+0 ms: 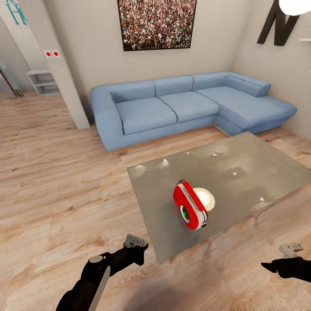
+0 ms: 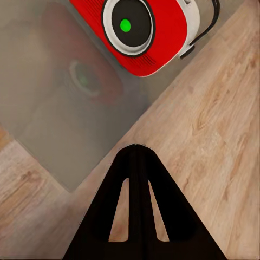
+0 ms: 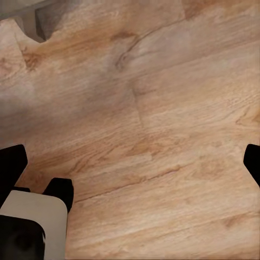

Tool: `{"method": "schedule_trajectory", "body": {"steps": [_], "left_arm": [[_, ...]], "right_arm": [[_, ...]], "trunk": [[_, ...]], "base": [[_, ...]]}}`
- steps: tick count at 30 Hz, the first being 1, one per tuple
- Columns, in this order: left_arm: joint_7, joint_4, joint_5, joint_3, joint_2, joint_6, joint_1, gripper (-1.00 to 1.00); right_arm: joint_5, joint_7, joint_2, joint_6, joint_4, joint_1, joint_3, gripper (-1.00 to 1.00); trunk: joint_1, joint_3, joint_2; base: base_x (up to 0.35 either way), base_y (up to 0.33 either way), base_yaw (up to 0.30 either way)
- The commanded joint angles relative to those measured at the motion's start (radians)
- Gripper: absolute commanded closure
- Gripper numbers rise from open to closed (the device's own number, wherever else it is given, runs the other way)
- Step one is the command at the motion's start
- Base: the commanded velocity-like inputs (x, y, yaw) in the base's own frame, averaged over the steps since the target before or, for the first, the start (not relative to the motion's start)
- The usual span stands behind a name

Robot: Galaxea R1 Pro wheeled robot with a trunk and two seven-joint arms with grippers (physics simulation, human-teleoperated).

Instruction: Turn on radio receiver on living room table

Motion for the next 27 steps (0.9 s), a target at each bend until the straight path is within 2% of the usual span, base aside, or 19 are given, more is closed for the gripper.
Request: {"method": "schedule_trajectory", "body": {"steps": [1, 11, 18, 27], "left_arm": [[0.0, 0.0, 0.0, 0.0, 0.0, 0.0, 0.0, 1.0], [-0.002, 0.001, 0.0, 0.0, 0.0, 0.0, 0.0, 1.0], [-0.003, 0.002, 0.001, 0.0, -0.001, 0.0, 0.0, 1.0], [0.0, 0.003, 0.002, -0.001, -0.004, -0.003, 0.0, 1.0]], "right_arm": [[0.0, 0.0, 0.0, -0.001, 0.0, 0.0, 0.0, -1.0], [0.002, -0.001, 0.002, -0.031, 0.038, 0.0, 0.0, -1.0], [0.001, -0.041, 0.002, -0.049, 0.051, 0.0, -0.002, -1.0], [-0.003, -0.049, 0.003, -0.051, 0.051, 0.0, -0.003, -1.0]], "trunk": [[0.0, 0.0, 0.0], [0.0, 0.0, 0.0], [0.0, 0.0, 0.0], [0.0, 0.0, 0.0]], "base": [[-0.195, 0.0, 0.0], [-0.04, 0.0, 0.0], [-0.001, 0.0, 0.0], [0.0, 0.0, 0.0]]}}
